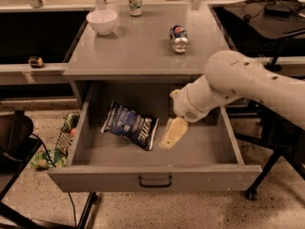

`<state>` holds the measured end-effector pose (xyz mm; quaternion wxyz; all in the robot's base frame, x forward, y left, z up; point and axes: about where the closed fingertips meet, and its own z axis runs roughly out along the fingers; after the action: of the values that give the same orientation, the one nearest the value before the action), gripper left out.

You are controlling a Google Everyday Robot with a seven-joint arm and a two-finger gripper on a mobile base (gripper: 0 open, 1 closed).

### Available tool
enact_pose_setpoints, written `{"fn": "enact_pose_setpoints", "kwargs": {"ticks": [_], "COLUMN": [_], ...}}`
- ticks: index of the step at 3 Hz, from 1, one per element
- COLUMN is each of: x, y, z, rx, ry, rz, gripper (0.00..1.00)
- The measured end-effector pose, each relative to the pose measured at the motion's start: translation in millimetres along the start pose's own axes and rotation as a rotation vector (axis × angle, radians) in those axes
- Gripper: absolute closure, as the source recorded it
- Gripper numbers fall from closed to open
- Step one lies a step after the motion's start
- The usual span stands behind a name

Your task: Pick blue chip bag from top drawer and place on counter

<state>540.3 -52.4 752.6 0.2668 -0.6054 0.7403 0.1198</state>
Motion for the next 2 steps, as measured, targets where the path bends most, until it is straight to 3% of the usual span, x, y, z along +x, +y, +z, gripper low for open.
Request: {"fn": "enact_pose_setpoints", "kwargs": {"ticks": [2], "x": [-24.2], "y": [-24.8], "z": [88.3], "rx": [-0.04], "ry": [-0.113], "rz": [0.019], "gripper": [0.0]}}
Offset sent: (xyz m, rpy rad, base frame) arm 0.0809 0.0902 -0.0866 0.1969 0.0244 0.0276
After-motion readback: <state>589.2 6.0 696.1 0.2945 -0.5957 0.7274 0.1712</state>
